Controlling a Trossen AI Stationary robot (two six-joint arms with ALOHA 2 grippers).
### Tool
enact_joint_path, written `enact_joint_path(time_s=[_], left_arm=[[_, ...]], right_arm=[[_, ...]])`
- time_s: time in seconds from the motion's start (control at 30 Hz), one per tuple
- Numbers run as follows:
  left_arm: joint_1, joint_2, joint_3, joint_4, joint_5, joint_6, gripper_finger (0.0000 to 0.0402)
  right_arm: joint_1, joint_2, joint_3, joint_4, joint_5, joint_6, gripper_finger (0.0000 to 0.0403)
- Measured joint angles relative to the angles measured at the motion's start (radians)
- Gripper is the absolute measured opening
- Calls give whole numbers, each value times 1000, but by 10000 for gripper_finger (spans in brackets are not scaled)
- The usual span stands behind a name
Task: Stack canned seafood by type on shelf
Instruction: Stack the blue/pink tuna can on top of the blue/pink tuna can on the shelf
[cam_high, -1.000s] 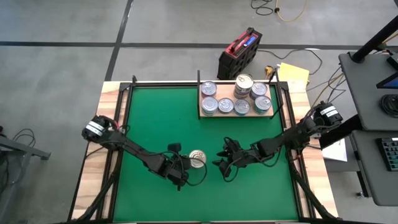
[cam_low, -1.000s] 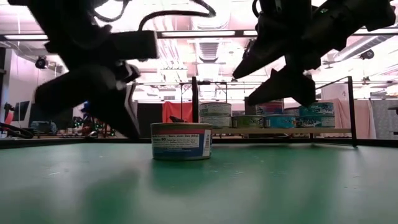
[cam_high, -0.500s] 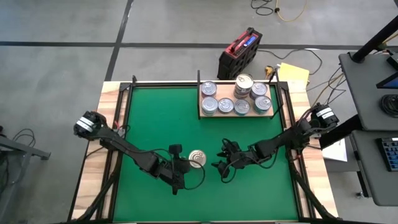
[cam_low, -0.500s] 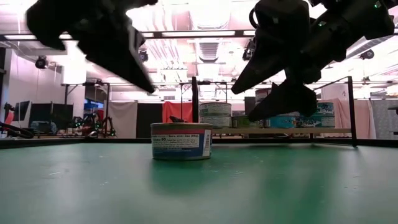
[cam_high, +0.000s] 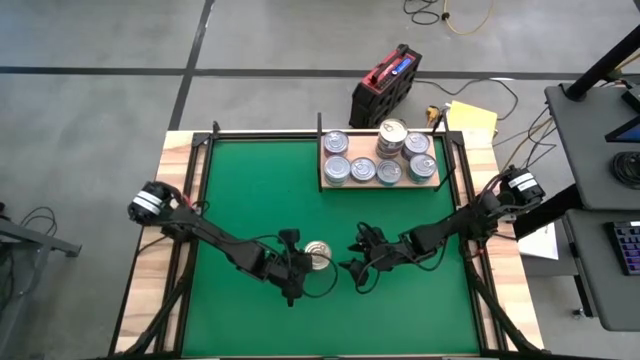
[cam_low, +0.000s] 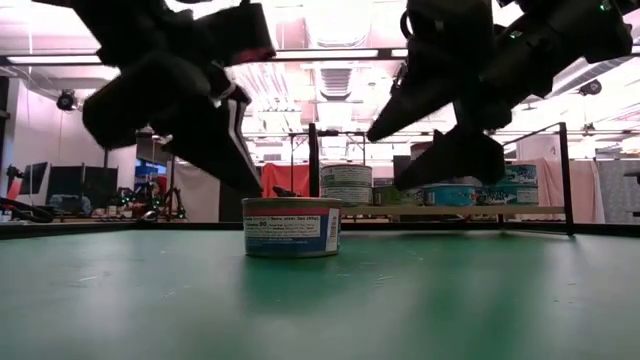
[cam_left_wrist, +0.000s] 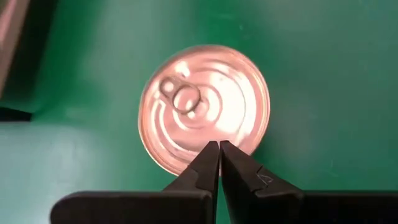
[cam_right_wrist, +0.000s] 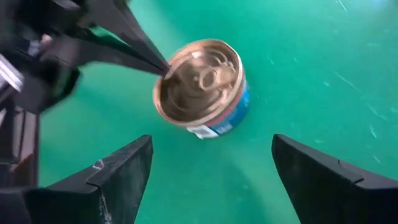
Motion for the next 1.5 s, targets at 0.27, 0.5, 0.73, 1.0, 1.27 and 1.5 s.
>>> enact_joint_path(time_s=[0.27,0.5,0.73,1.0,1.27,1.5], left_arm=[[0,18,-8,-4,-6,-41,0],[-1,14,-42,21,-19,-86,0],[-6,14,-62,35,-37,-124,0],[-32,17,-64,44,-73,-126,0],[-36,17,-65,56,-77,-126,0],[-50,18,-66,51,-96,-133,0]], right_arm=[[-16,37,0,119,0,-32,327],[-42,103,0,167,-3,-17,330],[-51,119,0,173,-8,7,329],[-51,121,0,197,-26,9,339],[-51,165,0,268,-27,13,339],[-57,171,0,280,-27,21,350]])
